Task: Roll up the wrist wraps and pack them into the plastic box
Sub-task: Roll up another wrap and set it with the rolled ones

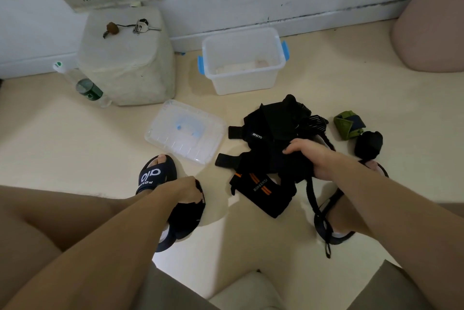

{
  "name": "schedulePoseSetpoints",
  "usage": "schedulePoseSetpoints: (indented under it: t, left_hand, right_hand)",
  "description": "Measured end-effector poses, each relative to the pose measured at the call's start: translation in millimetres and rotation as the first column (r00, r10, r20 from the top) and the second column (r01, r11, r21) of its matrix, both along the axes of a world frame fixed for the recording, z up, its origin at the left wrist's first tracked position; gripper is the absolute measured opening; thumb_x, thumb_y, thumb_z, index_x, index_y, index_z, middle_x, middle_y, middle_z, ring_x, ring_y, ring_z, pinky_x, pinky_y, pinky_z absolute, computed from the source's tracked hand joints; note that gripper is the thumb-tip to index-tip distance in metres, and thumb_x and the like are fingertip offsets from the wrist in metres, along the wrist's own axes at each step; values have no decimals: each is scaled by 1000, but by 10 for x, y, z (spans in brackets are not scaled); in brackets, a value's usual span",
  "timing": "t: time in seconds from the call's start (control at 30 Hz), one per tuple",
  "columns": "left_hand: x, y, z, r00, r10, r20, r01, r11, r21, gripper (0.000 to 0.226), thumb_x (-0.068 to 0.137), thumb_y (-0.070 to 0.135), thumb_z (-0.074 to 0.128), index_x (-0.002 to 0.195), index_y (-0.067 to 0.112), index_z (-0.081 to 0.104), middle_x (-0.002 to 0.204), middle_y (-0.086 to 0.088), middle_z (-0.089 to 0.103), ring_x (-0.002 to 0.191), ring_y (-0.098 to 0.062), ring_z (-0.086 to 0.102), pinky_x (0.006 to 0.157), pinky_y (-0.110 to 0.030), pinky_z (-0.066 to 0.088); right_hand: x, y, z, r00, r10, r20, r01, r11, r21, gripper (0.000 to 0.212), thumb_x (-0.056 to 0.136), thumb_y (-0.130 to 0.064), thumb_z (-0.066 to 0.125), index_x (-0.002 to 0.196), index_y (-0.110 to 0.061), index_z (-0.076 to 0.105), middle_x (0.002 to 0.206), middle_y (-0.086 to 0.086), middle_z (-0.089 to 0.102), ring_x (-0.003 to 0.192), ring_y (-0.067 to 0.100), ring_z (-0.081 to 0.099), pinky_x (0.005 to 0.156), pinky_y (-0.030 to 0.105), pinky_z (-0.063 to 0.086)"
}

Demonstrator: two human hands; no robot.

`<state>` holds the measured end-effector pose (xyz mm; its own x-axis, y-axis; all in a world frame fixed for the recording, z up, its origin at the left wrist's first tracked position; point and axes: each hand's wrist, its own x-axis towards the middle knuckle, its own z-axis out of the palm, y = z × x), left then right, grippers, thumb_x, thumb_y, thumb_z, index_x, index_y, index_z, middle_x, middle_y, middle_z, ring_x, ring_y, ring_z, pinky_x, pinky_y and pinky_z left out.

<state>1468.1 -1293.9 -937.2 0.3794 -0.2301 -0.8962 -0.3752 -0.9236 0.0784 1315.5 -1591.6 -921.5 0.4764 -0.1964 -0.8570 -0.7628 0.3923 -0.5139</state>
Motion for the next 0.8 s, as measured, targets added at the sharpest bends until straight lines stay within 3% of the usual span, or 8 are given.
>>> schedulePoseSetpoints:
  t: [0.1,0.17,0.27,0.33,0.47,0.6,0.7,0.8]
  left_hand:
    - [1,-91,-51,992,107,-65,-116,979,-165,77,89,25,70,153,22,27,121,-6,54,110,-29,58,98,-37,49]
    - [-52,-229,-60,937,269,-224,-326,904,-277,77,91,29,71,154,33,27,126,-4,60,114,-25,61,102,-37,51]
    - [-168,-501,57,594,582,-556,-761,631,-152,52,100,51,56,142,22,43,123,-16,67,111,-31,69,96,-42,57]
    - [-181,-602,93,472,610,-637,-829,553,-85,46,101,54,54,122,13,55,117,-21,68,108,-33,70,97,-42,56]
    - [-139,-601,-19,568,512,-645,-708,704,-64,49,97,44,65,131,8,62,117,-19,74,108,-27,73,101,-37,55]
    - [-172,-569,-130,773,420,-474,-489,872,-25,21,97,20,60,109,5,68,103,-16,71,93,-24,67,92,-37,58]
    - [-182,-513,-135,765,421,-487,-449,891,65,16,96,18,52,103,11,65,96,-8,59,78,-16,51,67,-24,46]
    - [-150,-509,-157,767,433,-473,-468,882,48,28,94,10,50,115,3,68,102,-12,63,86,-20,56,71,-26,52]
  right_hand:
    - [41,149,-22,983,182,25,-183,983,31,33,91,-1,59,120,-14,68,125,17,68,114,34,67,100,49,56]
    - [89,286,-12,952,301,54,-305,947,105,34,92,3,58,119,-14,70,124,16,69,115,31,68,98,43,58]
    - [168,561,16,869,485,96,-494,845,207,37,91,9,58,118,-14,70,120,15,70,113,30,68,91,37,58]
    - [203,758,44,795,598,105,-605,767,213,40,89,10,61,118,-16,70,122,14,69,113,30,67,89,34,58]
    - [227,1057,109,697,706,122,-715,673,191,44,86,11,65,120,-16,71,130,13,66,118,26,63,92,27,55]
    - [294,1170,160,664,732,154,-748,650,132,41,85,10,64,112,-19,73,133,14,63,113,25,63,84,24,54]
    - [329,1138,177,638,759,130,-769,637,54,39,84,8,64,97,-27,74,125,21,63,113,40,65,86,37,59]
    - [308,1071,186,596,793,123,-803,588,96,36,86,4,65,107,-24,74,122,19,64,107,37,65,80,36,59]
